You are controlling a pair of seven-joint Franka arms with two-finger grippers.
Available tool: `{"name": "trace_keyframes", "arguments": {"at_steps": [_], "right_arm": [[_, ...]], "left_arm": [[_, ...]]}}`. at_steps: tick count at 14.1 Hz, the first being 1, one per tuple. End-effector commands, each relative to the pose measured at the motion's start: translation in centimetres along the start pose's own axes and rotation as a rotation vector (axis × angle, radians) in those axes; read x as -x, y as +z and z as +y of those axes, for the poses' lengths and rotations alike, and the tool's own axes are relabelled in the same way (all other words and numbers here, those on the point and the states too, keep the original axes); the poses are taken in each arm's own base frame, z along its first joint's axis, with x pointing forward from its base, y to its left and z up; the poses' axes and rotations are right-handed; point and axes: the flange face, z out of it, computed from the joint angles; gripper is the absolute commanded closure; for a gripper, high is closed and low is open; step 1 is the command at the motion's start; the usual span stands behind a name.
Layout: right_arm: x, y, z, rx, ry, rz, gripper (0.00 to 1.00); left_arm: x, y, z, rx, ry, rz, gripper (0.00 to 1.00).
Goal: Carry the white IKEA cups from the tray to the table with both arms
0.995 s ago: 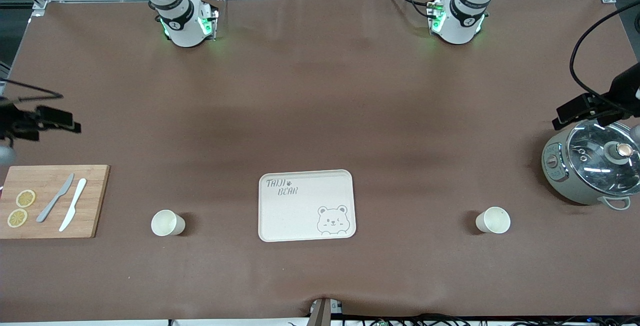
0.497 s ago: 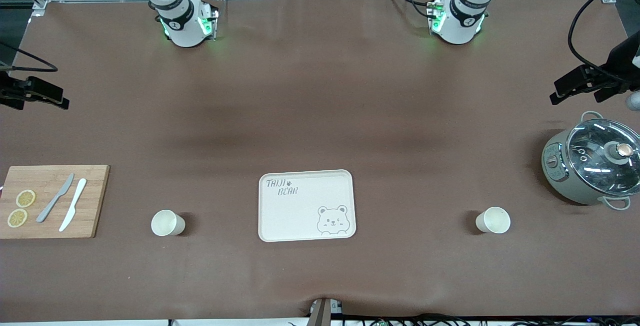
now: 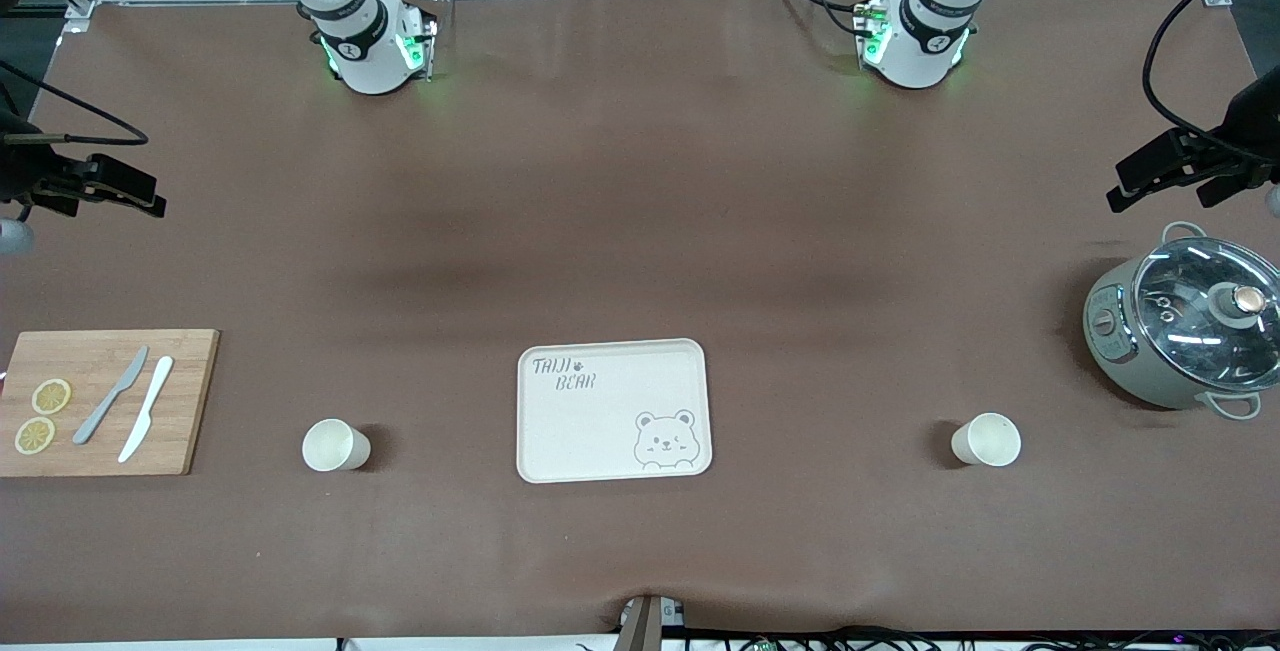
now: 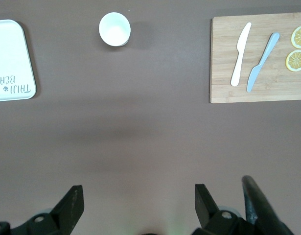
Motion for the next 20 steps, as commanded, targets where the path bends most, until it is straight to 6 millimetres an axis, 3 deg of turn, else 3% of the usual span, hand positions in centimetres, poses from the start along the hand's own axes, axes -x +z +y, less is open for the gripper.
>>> {"name": "trace_keyframes", "arguments": {"at_steps": [1,20], "right_arm": [[0.73,-0.19,-0.21,0.017,0.014,0.011,0.00],[0.29,-0.20,-0.36,0.018,0.009,0.020,0.00]], "left_arm": [[-0.31,-0.52,0.09,-0.025,0.007,0.011,0.00],[-0.37,-0.37,-0.09,-0.088,0.008,0.014,0.00]]}}
